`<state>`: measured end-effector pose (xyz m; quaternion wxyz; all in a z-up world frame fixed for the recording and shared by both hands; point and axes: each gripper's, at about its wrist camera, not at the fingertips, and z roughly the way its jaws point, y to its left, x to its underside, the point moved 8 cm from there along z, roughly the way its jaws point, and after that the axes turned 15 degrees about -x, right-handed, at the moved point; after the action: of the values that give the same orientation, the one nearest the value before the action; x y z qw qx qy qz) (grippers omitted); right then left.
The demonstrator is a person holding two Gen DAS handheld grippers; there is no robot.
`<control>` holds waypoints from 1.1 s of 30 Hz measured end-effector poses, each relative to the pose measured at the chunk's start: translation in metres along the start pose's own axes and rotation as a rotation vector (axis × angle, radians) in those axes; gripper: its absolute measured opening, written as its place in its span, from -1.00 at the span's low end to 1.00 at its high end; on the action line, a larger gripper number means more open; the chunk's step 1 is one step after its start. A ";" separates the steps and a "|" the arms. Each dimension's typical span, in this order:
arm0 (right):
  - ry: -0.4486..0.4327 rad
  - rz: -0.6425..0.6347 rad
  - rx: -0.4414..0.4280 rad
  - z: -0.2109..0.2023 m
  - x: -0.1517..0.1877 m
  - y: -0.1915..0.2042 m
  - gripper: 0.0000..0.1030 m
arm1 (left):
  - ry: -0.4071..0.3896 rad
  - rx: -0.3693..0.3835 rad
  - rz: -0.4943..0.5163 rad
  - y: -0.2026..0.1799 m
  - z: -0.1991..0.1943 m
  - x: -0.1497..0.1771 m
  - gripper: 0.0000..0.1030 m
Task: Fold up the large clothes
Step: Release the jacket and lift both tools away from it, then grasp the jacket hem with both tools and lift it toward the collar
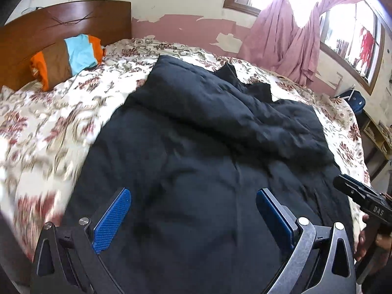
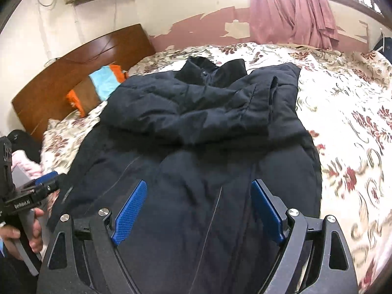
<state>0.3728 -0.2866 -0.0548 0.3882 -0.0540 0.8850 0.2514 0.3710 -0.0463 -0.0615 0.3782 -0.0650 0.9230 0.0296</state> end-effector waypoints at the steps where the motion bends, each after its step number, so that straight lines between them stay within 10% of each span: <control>1: 0.006 -0.008 -0.010 -0.006 0.004 0.003 0.62 | 0.003 -0.003 -0.004 0.000 -0.007 0.006 0.99; 15: 0.139 -0.081 -0.203 -0.097 0.067 0.051 0.66 | 0.139 -0.010 -0.014 -0.013 -0.123 0.066 0.99; 33: 0.201 -0.154 -0.102 -0.118 0.022 0.010 0.67 | 0.209 -0.083 0.121 -0.035 -0.101 -0.039 0.99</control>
<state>0.2764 -0.3327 0.0008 0.3122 -0.1663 0.8988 0.2589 0.3335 -0.0877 0.0371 0.2744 -0.0277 0.9576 0.0835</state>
